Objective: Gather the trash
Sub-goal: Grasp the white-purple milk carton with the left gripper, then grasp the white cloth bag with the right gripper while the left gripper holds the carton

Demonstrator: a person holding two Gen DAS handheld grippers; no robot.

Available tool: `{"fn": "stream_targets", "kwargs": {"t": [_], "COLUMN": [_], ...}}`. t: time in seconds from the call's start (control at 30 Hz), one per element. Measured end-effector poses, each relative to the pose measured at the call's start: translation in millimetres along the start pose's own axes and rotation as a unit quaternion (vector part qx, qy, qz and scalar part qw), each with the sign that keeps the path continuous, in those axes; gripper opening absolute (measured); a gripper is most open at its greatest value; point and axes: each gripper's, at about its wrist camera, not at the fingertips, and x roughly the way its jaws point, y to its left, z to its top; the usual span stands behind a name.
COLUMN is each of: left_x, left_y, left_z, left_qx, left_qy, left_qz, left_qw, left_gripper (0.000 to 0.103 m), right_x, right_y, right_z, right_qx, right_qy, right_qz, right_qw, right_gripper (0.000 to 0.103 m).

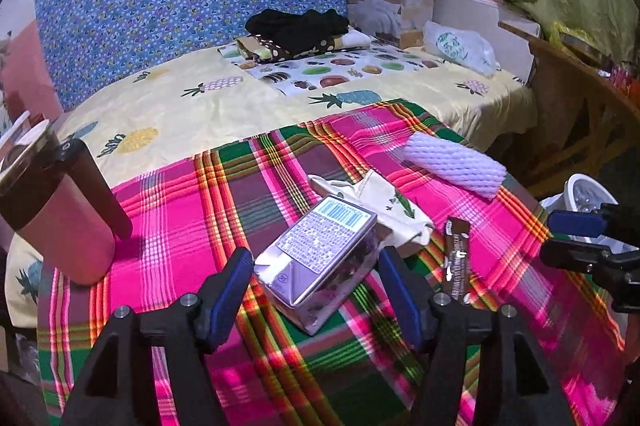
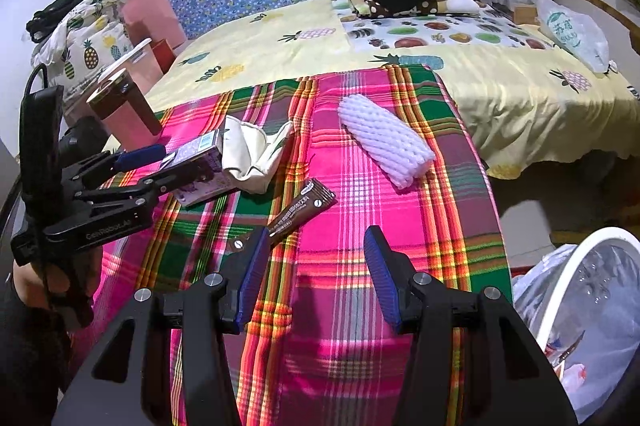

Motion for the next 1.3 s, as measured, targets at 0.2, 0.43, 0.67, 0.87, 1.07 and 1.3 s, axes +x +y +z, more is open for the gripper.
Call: {"fn": "stream_targets", "kwargs": {"t": [0.2,0.43,0.67,0.87,1.07,1.3], "left_x": [3,11,8,27,16,-3], "left_y": [7,-3,-10,0,15,26], "left_z": [4,4,2,-12,-22,-34], "left_qx": [0.01,0.016,0.018,-0.019,-0.069,-0.094], "left_qy": [0.0,0.018,0.018,0.061,0.051,0.036], "left_qz": [-0.014,-0.031,-0.028,-0.023,-0.017,-0.007], "left_qw": [0.9999,0.9992,0.9993,0.9977,0.9962,0.9949], "left_gripper": [0.072,0.072,0.072,0.038,0.038,0.037], "right_x": [5,10,13,17,30,44], "right_y": [0,3,5,8,15,27], "right_z": [-1,-2,-1,3,7,14], "right_qx": [0.005,0.003,0.004,-0.001,0.002,-0.009], "right_qy": [0.004,0.013,0.016,0.014,0.022,0.029], "right_qz": [0.006,0.011,0.013,0.017,0.02,0.017], "right_qw": [1.0,1.0,1.0,1.0,1.0,0.999], "right_gripper": [0.05,0.05,0.05,0.05,0.05,0.05]}}
